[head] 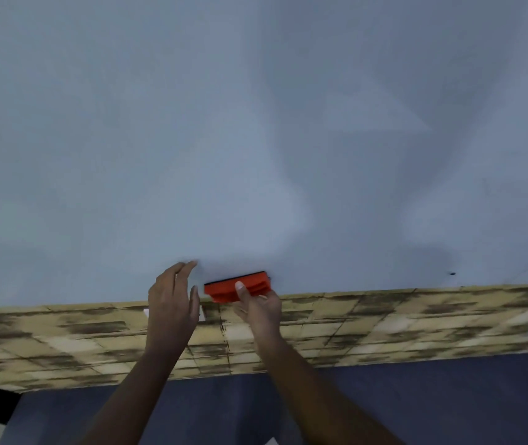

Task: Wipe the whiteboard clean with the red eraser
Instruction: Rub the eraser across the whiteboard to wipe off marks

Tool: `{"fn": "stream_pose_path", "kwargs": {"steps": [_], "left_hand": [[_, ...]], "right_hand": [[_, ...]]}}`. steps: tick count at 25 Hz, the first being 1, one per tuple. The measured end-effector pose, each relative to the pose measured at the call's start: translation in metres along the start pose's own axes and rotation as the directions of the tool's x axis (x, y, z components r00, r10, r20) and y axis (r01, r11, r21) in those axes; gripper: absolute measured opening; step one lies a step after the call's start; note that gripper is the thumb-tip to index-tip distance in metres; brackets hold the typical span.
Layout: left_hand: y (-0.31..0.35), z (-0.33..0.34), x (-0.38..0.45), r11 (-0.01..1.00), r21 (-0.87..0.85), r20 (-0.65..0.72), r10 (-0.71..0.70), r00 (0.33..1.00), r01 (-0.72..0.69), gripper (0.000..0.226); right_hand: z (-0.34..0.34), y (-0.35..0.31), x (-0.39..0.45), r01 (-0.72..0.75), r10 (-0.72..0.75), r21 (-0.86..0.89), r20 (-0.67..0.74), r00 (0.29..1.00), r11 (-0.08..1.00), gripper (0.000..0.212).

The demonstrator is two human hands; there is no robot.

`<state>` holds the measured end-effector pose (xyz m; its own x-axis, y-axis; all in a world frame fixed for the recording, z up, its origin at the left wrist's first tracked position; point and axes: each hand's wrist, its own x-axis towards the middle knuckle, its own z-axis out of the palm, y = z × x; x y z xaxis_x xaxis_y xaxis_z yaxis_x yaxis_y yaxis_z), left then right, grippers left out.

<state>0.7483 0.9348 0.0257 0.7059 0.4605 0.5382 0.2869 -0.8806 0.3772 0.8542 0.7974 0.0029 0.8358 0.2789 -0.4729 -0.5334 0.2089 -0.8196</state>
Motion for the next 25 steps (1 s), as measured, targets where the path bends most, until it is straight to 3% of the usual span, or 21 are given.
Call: {"fn": "stream_pose_path", "kwargs": {"steps": [4, 8, 10, 12, 15, 17, 19, 20, 21, 22, 24, 25], "left_hand": [[0.008, 0.007, 0.014, 0.991, 0.039, -0.016, 0.128, 0.992, -0.128, 0.046], [0.024, 0.013, 0.018, 0.988, -0.012, -0.049, 0.151, 0.987, -0.151, 0.043], [0.045, 0.013, 0.031, 0.976, -0.024, -0.081, 0.215, 0.973, -0.218, 0.039], [0.079, 0.009, 0.055, 0.952, 0.005, -0.153, 0.303, 0.941, -0.306, 0.035], [0.146, 0.006, 0.087, 0.919, 0.048, -0.269, 0.389, 0.881, -0.391, 0.037], [0.188, 0.01, 0.1, 0.915, 0.035, -0.316, 0.391, 0.864, -0.401, 0.037], [0.231, 0.019, 0.113, 0.91, 0.034, -0.363, 0.396, 0.844, -0.412, 0.036], [0.246, 0.022, 0.12, 0.909, 0.055, -0.386, 0.402, 0.83, -0.414, 0.036], [0.259, 0.024, 0.128, 0.909, 0.085, -0.414, 0.404, 0.815, -0.408, 0.037], [0.27, 0.028, 0.136, 0.912, 0.113, -0.448, 0.401, 0.799, -0.394, 0.038], [0.287, 0.035, 0.152, 0.932, 0.148, -0.525, 0.357, 0.773, -0.33, 0.045], [0.291, 0.04, 0.158, 0.946, 0.15, -0.561, 0.322, 0.763, -0.289, 0.049]], "right_hand": [[-0.059, -0.035, 0.006, 0.007, 0.003, 0.083, -0.129, 0.992, 0.997, 0.041], [-0.137, -0.082, 0.017, 0.116, 0.004, 0.267, -0.411, 0.912, 0.957, 0.056], [-0.158, -0.118, 0.017, 0.269, -0.137, 0.214, -0.485, 0.864, 0.939, 0.054], [-0.157, -0.148, 0.008, 0.445, -0.394, -0.017, -0.496, 0.774, 0.895, 0.042], [-0.133, -0.161, -0.009, 0.586, -0.747, -0.466, -0.355, 0.563, 0.663, 0.052], [-0.133, -0.158, -0.005, 0.589, -0.9, -0.73, -0.081, 0.428, 0.346, 0.058], [-0.17, -0.154, 0.015, 0.532, -0.933, -0.847, 0.196, 0.303, -0.005, 0.062], [-0.191, -0.156, 0.025, 0.518, -0.926, -0.855, 0.221, 0.305, -0.034, 0.062], [-0.214, -0.16, 0.032, 0.511, -0.921, -0.859, 0.163, 0.353, 0.044, 0.065], [-0.237, -0.165, 0.036, 0.511, -0.906, -0.838, 0.052, 0.421, 0.189, 0.067], [-0.279, -0.185, 0.044, 0.508, -0.816, -0.693, -0.204, 0.541, 0.51, 0.066], [-0.297, -0.199, 0.048, 0.509, -0.762, -0.597, -0.301, 0.574, 0.62, 0.063]]}}
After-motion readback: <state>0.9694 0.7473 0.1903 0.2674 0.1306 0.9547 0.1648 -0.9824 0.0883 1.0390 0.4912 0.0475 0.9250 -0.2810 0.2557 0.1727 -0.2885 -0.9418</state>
